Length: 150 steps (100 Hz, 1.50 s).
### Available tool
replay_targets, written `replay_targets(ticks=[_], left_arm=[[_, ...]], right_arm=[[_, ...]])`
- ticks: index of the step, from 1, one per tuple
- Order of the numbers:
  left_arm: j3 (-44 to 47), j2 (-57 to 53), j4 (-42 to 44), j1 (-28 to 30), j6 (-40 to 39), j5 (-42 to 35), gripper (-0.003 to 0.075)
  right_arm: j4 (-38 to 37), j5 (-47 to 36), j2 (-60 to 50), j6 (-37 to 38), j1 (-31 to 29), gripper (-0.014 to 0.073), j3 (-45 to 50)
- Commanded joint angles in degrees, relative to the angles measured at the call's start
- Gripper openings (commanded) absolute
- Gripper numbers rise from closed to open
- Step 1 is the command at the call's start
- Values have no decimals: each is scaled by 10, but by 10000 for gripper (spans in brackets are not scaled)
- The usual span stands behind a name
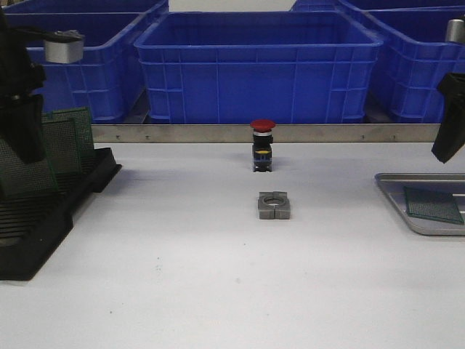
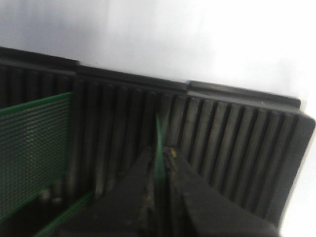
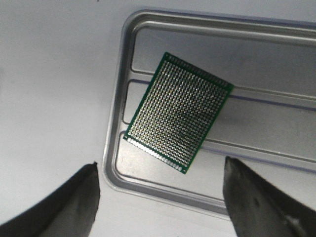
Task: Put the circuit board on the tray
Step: 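Grasp a second green board from the rack with the left gripper, then lift the second board and grasp it with the right gripper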
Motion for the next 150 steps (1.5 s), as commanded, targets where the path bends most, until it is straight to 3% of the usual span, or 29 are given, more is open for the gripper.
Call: replay_targets(ticks=[1,21,57,94,118,135,150], left_arm=[[-32,-45,-26,-4,-9,5,-20],[-42,-82,-75,-18,-7,5,-20],[-42,-92,-241,-84,40,5,-20],[-42,-91,-261,-171,57,5,-20],[-42,-91,-309,-193,57,5,-20],[-42,-91,-360,-193,57,5,-20],[-42,-91,-393,-193,57,5,-20]], right_arm=[[13,-10,-30,-5,-3,537,-17],[51,-10,-55,-54,5,537,-17],[223,26,-117,-322,82,537,-17],[243,38,-117,-501,197,537,-17],[247,24,-117,-573,251,537,-17],[252,4,-107,-581,267,537,-17],[316,-13,-94,-581,267,537,-17]])
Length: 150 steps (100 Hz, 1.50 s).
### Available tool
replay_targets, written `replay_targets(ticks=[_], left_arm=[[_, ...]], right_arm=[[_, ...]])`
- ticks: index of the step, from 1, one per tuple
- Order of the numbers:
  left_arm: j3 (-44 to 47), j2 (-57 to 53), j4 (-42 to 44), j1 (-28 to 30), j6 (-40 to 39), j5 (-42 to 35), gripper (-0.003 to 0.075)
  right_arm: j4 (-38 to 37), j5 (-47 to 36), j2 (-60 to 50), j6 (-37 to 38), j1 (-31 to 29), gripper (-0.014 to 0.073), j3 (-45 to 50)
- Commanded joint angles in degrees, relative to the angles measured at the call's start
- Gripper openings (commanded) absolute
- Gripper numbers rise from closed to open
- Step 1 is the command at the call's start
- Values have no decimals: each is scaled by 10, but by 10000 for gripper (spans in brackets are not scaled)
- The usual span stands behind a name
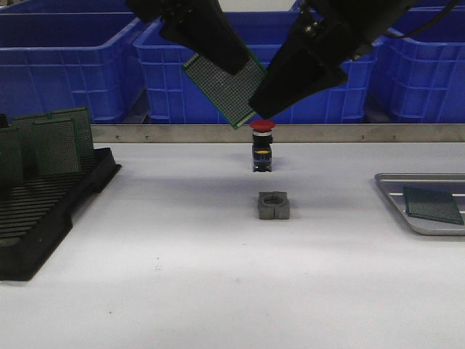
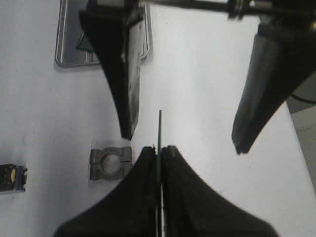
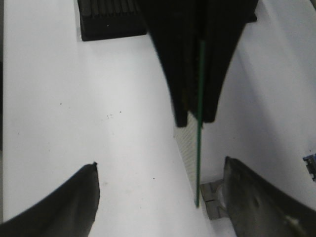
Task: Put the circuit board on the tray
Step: 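Lift the second board and grasp it with the right gripper, then carry the second board to the tray with the right gripper and release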
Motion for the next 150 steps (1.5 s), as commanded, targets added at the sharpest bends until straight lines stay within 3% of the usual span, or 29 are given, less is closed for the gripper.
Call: replay_targets(ticks=[1,16,25,45,56,75,82,98,107,123,150], left_arm=[[-19,-33,-60,-4,-1,28,-20],[-19,-33,-75,-4,-1,28,-20],[-19,-33,-78,-4,-1,28,-20],[-19,-33,-78,-4,-1,28,-20],[-19,-33,-78,-4,-1,28,-20],[-19,-33,-78,-3,-1,25,24],[-19,-33,-78,-3,-5,25,113],[-23,-33,-78,1,-7,23,401],[-34,-33,-77,10,-7,24,481],[-61,-34,-78,36,-27,29,482],[-70,-34,-78,55,-37,29,482]], right_arm=[[69,-23,-14,-9,1,537,-17],[125,-39,-8,-10,1,528,-17],[125,-39,-1,-10,1,444,-17],[125,-30,12,-10,1,32,-17],[125,-28,12,-10,1,-123,-17],[125,-26,12,-10,1,-121,-17],[125,-23,12,-10,1,-121,-17],[125,-11,12,-8,0,-121,-17],[124,-8,12,5,-5,-121,-17],[120,2,21,57,-36,-121,-16],[116,24,51,198,-154,-121,-15]])
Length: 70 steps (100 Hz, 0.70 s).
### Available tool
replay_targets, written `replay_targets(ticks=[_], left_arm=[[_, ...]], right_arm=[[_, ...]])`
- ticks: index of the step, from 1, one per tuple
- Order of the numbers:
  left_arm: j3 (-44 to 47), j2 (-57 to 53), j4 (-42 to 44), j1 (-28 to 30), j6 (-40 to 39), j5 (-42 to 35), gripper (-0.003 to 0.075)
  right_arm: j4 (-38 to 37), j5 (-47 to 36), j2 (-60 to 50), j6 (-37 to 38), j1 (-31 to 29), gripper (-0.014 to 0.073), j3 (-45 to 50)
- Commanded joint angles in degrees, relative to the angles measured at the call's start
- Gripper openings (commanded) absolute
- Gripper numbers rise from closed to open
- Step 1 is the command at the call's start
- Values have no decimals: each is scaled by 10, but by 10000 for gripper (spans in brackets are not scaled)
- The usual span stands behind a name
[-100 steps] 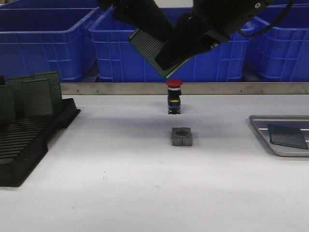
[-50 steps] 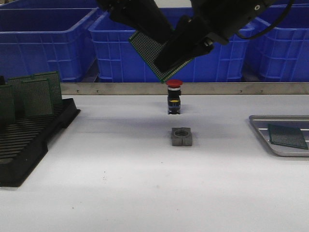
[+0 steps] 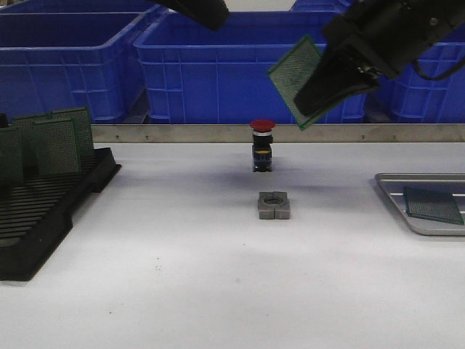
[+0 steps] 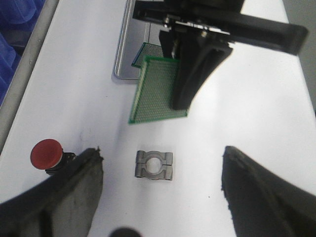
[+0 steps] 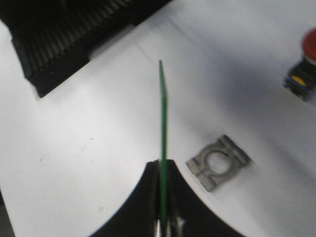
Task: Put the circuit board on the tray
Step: 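Carry the second board to the tray with the right gripper and release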
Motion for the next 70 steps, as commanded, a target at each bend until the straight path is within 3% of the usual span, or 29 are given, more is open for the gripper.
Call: replay_targets(ticks=[1,28,57,64,70], left_arm=[[-19,-34,-40,3,-7,28,482],[-19,-34,-40,3,-7,28,482],[-19,-34,-40,3,-7,28,482],[-19,-34,-40,3,-7,28,482],[-19,-34,-40,3,-7,28,482]], right_arm=[[21,14,-9,43,-40,-121,-15],[21,34,63,110,-159,-121,-15],[15,34,87,112,-213,-116,-15],[-2,36,87,112,-214,-79,-15],[-23,40,87,112,-214,3,-15]])
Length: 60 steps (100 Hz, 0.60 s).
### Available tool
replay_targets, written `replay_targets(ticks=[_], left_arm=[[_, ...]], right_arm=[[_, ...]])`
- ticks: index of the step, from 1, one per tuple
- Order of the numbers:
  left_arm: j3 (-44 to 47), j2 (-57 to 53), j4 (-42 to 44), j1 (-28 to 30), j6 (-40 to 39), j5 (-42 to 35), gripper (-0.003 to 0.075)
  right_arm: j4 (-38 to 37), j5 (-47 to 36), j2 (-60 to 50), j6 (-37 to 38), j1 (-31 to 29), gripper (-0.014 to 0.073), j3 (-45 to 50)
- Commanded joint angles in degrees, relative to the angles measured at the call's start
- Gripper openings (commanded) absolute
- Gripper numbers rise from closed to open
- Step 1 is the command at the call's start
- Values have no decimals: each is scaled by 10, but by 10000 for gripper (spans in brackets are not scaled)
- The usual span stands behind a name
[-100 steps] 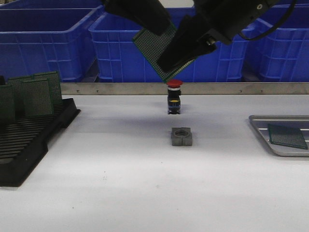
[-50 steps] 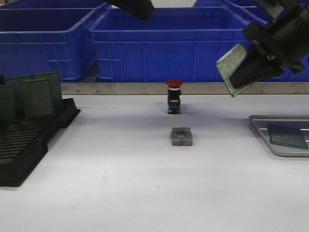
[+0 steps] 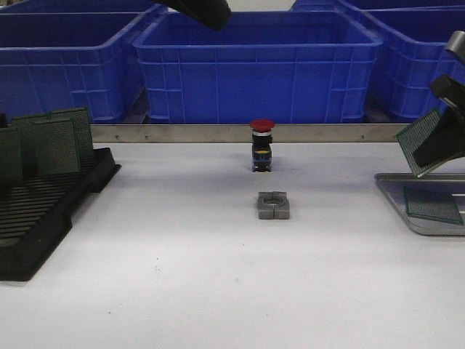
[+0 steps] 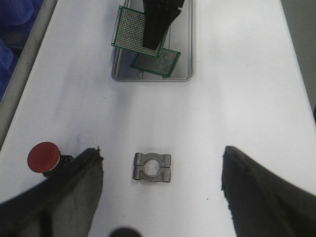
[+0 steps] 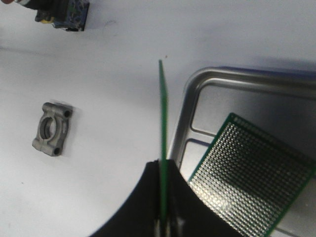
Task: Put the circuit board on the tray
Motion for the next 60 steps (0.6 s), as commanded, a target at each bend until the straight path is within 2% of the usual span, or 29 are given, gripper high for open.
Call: replay_targets(ticks=[1,6,19,26,34,60], left_arm=[[-19,-34,-40,2,-7,28,482],[-19,-34,-40,2,-7,28,482],[-19,-34,-40,2,-7,28,482],[-19,-34,-40,2,-7,28,482],[-19,-34,-40,2,-7,28,482],[-30,-34,-35,6,-15,28,468]], right_arm=[[-9,23,-26,0,-4,15,-15],[-20,28,-26,0,-4,120,-15],[-45,26,-26,1,-4,474,-15],[-52,20,-26,2,-4,584,-15],[-58,18,-27,3,-8,598,-15],[-58,16,-60,3,-45,541,-19]])
